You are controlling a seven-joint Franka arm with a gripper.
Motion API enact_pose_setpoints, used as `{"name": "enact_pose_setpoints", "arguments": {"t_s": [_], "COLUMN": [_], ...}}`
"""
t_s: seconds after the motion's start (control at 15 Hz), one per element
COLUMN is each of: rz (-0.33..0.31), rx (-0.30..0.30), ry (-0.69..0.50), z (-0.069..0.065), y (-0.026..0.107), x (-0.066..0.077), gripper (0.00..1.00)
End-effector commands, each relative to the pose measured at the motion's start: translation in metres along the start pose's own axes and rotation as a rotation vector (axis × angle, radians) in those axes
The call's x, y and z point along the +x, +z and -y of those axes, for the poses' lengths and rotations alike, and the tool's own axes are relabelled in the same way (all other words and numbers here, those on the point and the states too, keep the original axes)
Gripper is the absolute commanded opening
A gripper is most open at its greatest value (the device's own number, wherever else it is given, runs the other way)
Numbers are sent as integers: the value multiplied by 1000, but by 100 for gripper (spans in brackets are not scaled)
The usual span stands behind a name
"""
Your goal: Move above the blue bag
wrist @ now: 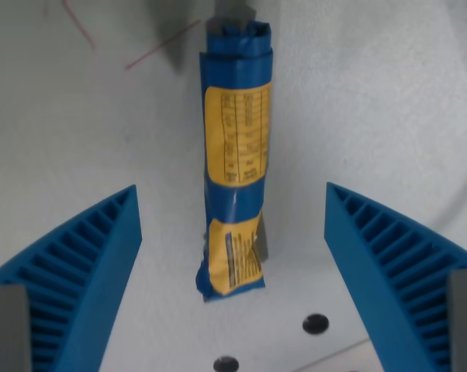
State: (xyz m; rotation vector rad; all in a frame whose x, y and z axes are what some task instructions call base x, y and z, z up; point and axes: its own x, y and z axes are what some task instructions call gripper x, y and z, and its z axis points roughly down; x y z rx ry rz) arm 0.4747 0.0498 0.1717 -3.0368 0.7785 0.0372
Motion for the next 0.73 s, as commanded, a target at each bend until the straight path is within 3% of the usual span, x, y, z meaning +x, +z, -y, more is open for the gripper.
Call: {"name": "enact_pose_setpoints", "arguments": {"t_s": [0.07, 0.73], "rz": [-107, -109], "rx": [-3, -6], "ry": [58, 40], "z": [-4, -5], "y": [8, 16], "x": [-3, -6], "gripper": [100, 100]}}
